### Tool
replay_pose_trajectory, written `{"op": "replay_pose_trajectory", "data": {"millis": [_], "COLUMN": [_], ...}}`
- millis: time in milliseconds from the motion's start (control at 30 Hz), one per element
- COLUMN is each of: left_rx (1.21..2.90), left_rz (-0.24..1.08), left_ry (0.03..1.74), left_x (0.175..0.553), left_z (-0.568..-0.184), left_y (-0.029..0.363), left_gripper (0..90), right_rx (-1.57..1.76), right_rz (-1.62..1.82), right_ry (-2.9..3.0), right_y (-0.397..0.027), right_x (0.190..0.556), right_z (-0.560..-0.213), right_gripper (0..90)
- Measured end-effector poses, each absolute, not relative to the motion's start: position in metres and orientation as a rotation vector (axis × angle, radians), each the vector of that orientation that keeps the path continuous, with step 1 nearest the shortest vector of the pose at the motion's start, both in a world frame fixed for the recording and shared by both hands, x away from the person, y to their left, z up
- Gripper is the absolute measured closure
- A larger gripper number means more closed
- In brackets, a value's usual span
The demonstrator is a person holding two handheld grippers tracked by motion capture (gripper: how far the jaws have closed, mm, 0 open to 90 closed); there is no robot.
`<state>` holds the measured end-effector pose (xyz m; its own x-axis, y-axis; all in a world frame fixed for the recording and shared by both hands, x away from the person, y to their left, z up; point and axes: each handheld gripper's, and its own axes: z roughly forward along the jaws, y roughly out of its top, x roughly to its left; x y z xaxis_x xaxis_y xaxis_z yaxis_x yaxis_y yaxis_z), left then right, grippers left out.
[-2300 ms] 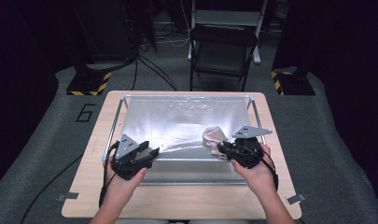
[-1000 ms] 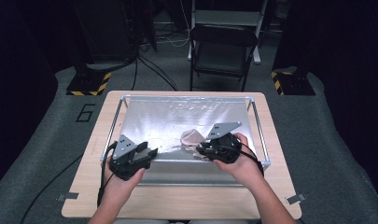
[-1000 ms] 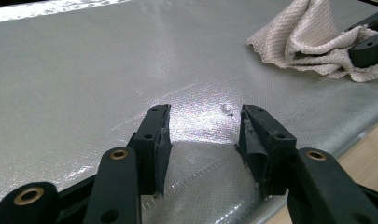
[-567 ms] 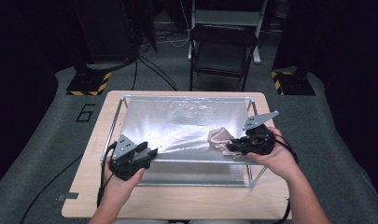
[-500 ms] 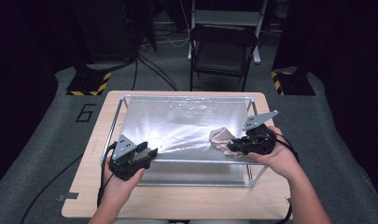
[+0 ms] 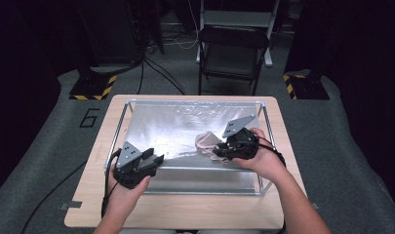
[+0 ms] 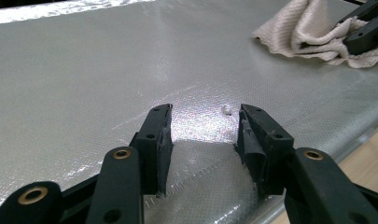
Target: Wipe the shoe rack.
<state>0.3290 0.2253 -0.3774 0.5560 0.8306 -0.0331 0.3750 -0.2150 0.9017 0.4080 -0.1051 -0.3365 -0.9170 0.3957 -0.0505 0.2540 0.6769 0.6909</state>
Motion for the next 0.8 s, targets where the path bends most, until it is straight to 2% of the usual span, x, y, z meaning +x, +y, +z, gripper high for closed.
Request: {"op": "replay_pose_trajectory", "data": {"millis": [233,367,567,667,800], "left_rx": [1.814,1.818,1.82,1.818,1.812], "left_rz": [0.58,0.576,0.576,0.576,0.574], "left_ry": [0.996,0.995,0.99,0.991,0.994], "left_x": [0.33,0.329,0.329,0.329,0.329], "left_z": [-0.377,-0.377,-0.377,-0.377,-0.377], "left_y": [0.225,0.225,0.226,0.226,0.227], "left_gripper": [54.3,54.3,54.3,54.3,54.3], "right_rx": [0.715,0.726,0.714,0.659,0.596], "right_rz": [1.021,1.007,1.043,1.104,1.104], "right_ry": [2.623,2.643,2.638,2.676,2.691], "right_y": [-0.181,-0.2,-0.191,-0.162,-0.148], "right_x": [0.406,0.398,0.395,0.389,0.386], "right_z": [-0.331,-0.329,-0.331,-0.334,-0.335], "right_gripper": [78.6,78.6,79.1,78.4,78.3]}}
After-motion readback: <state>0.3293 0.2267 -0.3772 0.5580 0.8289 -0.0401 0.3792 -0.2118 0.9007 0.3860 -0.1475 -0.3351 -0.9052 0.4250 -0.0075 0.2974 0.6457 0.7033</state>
